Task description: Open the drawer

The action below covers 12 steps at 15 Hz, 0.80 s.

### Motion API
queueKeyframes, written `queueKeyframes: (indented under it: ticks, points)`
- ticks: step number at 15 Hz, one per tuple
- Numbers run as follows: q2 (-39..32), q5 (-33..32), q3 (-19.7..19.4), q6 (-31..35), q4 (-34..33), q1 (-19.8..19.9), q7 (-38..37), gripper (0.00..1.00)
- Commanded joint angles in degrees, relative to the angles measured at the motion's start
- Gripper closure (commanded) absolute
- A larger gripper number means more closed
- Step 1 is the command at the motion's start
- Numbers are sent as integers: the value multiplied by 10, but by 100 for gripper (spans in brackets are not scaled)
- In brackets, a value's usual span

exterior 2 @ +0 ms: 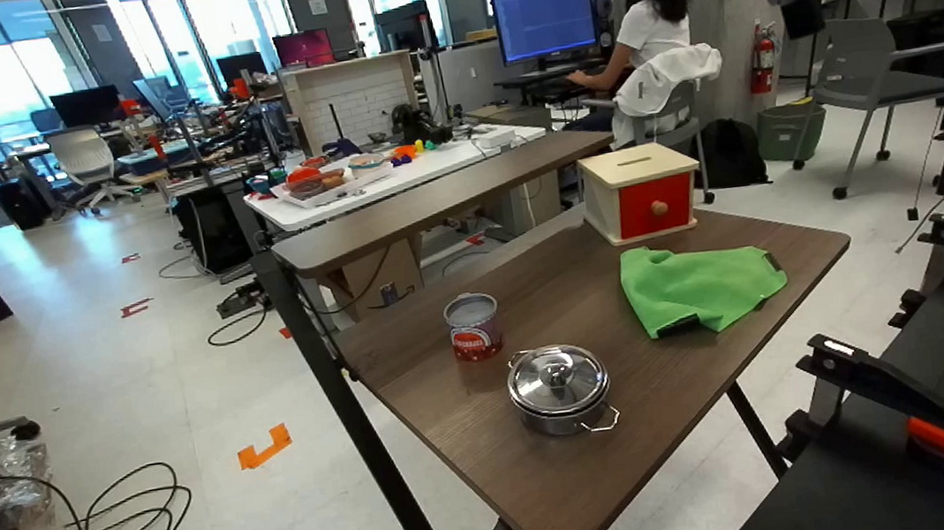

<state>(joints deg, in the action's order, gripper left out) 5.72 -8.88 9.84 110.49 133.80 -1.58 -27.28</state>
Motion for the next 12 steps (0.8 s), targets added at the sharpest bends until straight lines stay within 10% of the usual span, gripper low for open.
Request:
queueKeyframes:
  ticks: [1,12]
  points:
    - [-72,-35,-29,67,-30,5,-36,0]
    - [-258,40,-125,270,-172,14,-3,0]
